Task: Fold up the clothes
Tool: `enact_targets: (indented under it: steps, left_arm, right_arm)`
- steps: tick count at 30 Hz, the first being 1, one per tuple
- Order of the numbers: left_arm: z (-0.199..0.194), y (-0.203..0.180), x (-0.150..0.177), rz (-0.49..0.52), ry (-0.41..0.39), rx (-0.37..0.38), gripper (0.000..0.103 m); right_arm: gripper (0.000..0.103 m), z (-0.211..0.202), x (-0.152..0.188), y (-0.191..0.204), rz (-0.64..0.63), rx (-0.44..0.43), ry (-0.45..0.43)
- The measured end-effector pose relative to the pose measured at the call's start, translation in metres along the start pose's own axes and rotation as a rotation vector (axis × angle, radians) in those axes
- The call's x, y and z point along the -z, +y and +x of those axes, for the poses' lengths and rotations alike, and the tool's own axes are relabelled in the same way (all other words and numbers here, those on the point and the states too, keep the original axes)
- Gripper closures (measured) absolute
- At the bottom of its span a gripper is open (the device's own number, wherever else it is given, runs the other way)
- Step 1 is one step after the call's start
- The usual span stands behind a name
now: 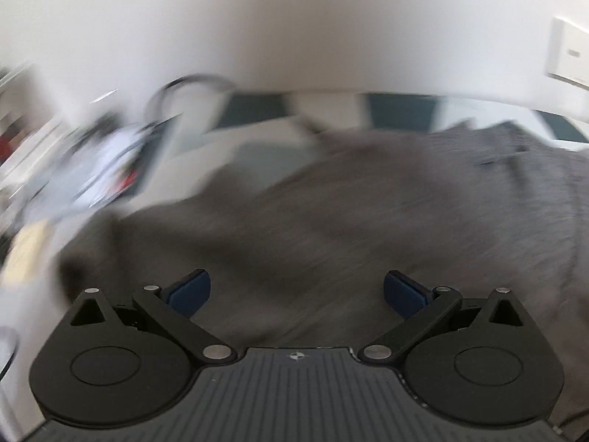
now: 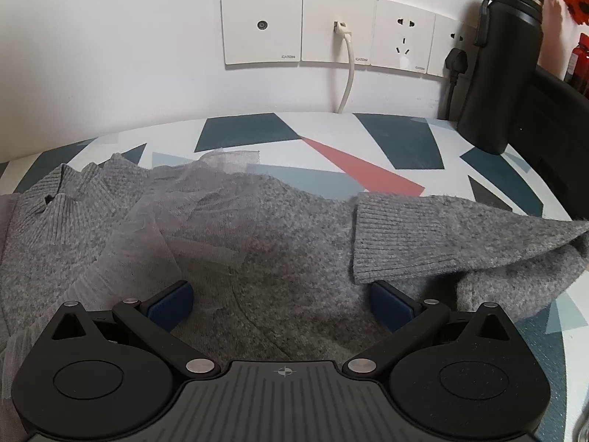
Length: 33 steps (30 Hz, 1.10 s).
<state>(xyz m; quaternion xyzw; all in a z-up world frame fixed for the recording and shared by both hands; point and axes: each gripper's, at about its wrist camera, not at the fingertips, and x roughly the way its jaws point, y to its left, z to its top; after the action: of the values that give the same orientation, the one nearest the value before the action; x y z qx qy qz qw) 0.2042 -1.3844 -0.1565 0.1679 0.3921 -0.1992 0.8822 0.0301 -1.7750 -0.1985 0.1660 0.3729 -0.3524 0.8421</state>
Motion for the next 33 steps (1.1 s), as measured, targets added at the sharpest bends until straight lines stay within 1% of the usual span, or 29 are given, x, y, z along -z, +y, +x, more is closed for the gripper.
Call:
enact_targets:
  steps: [1, 2, 4, 5, 7, 9, 10, 11, 13, 14, 15, 16, 17, 18, 19, 21, 23, 28, 31, 33]
  left_arm:
    - [-0.004, 0.009, 0.003, -0.024, 0.005, -0.011, 0.001]
    - [-0.009, 0.011, 0.0, -0.034, -0.009, 0.007, 0.002]
    - [-0.019, 0.006, -0.011, -0.039, -0.057, 0.076, 0.002]
    - [-0.022, -0.001, -0.019, -0.029, -0.081, 0.126, 0.001]
    - [-0.021, -0.022, -0.034, -0.006, -0.102, 0.239, 0.001]
    - [-0.01, -0.046, -0.048, 0.011, -0.082, 0.338, 0.001]
    - [0.0, -0.057, -0.054, 0.023, -0.069, 0.36, 0.001]
    - [0.01, -0.066, -0.059, 0.038, -0.055, 0.366, 0.002]
    - [0.029, -0.084, -0.068, 0.072, -0.02, 0.373, 0.023]
    - [0.036, -0.09, -0.07, 0.095, 0.006, 0.368, 0.047]
    - [0.042, -0.093, -0.071, 0.106, 0.031, 0.37, 0.059]
    - [0.043, -0.091, -0.071, 0.104, 0.041, 0.376, 0.06]
    - [0.042, -0.088, -0.07, 0.098, 0.044, 0.381, 0.066]
    - [0.041, -0.084, -0.069, 0.093, 0.046, 0.386, 0.081]
    - [0.039, -0.079, -0.067, 0.081, 0.047, 0.394, 0.089]
    - [0.031, -0.065, -0.062, 0.049, 0.046, 0.411, 0.099]
    - [0.021, -0.048, -0.054, 0.011, 0.038, 0.429, 0.1]
    - [0.001, -0.009, -0.032, -0.107, 0.064, 0.425, 0.101]
    - [0.004, 0.002, -0.018, -0.13, 0.099, 0.412, 0.101]
    - [0.006, 0.004, -0.016, -0.14, 0.109, 0.397, 0.101]
  right_arm:
    - [0.001, 0.0, 0.0, 0.0, -0.001, 0.0, -0.001]
    - [0.001, 0.0, 0.0, 0.0, -0.001, 0.0, -0.001]
    - [0.001, 0.001, 0.0, 0.0, -0.001, 0.001, -0.001]
    - [0.001, 0.001, 0.0, 0.001, -0.001, 0.002, -0.001]
    - [0.001, 0.001, -0.001, 0.002, 0.0, 0.004, -0.001]
    - [0.001, 0.002, -0.001, 0.004, 0.002, 0.008, 0.0]
    - [0.001, 0.002, -0.002, 0.004, 0.002, 0.008, 0.0]
    - [0.001, 0.002, -0.002, 0.005, 0.002, 0.009, -0.002]
    - [0.001, 0.003, -0.001, 0.006, 0.004, 0.011, -0.004]
    - [0.001, 0.003, -0.001, 0.006, 0.005, 0.013, -0.004]
    - [0.001, 0.003, -0.001, 0.006, 0.006, 0.014, -0.003]
    - [0.001, 0.002, -0.001, 0.006, 0.007, 0.014, -0.001]
    - [0.001, 0.002, -0.002, 0.005, 0.007, 0.013, 0.0]
    - [0.001, 0.002, -0.001, 0.005, 0.007, 0.013, 0.0]
    - [0.001, 0.002, -0.001, 0.005, 0.007, 0.012, -0.001]
    - [0.001, 0.002, -0.001, 0.005, 0.006, 0.013, -0.004]
    - [0.001, 0.003, -0.001, 0.006, 0.006, 0.012, -0.005]
    - [0.001, 0.003, -0.001, 0.006, 0.002, 0.009, -0.007]
    - [0.001, 0.004, -0.001, 0.006, 0.0, 0.009, -0.008]
    - [0.001, 0.004, -0.002, 0.006, 0.0, 0.009, -0.007]
